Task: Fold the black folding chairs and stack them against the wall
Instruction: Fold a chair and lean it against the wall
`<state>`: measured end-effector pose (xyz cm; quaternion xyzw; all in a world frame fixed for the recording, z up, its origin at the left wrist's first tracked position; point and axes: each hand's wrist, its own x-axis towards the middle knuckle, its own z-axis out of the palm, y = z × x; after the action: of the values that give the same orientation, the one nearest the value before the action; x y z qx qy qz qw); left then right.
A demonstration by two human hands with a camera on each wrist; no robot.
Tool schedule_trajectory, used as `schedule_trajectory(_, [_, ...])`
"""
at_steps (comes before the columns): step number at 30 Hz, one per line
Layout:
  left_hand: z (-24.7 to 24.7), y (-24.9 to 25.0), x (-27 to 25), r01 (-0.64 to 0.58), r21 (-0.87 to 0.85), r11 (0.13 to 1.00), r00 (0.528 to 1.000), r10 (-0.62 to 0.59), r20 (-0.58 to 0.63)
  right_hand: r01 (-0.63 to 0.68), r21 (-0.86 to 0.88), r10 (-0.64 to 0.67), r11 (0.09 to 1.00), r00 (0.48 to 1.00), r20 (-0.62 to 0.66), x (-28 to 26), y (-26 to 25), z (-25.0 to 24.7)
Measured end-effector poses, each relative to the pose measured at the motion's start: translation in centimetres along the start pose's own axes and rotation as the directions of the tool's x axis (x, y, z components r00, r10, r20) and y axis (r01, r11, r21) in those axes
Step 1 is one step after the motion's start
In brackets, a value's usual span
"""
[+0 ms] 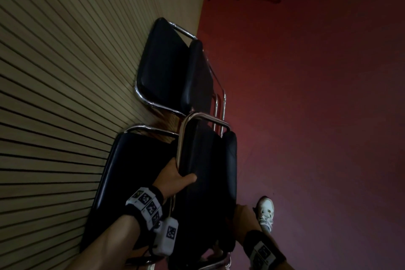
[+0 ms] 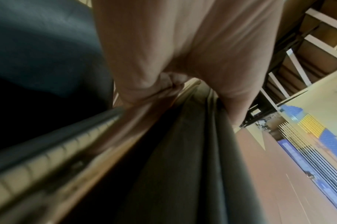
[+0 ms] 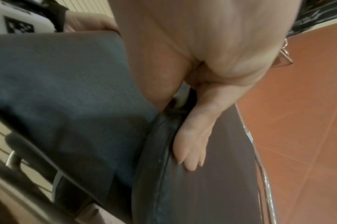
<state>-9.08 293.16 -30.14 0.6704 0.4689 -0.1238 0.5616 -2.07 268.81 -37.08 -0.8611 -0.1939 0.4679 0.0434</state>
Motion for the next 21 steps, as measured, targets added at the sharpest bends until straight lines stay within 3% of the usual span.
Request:
schedule_trajectory(10, [-4.3,-4.4,0.8,0.065,-0.014,0.998,0.997,-0.065,0.028,0.073,-0.101,-0.064,0.992,0.993,0.096,1.5,-3.6,2.8])
schedule_trajectory(17, [-6.6,-5.3,2.4,0.044,0.256,0.966,0.993,-0.071,0.096,0.065,-0.123,-0.054,0.990,0.995,0.088,1.4,-6.5,6.0])
schedule_trajectory(21, [-6.7,-6.7,2.0,0.092,0.107,0.990,0.992,-0.101,0.080,0.040,-0.112,-0.028,0.993,0.994,0.102,1.7,-7.0,6.5])
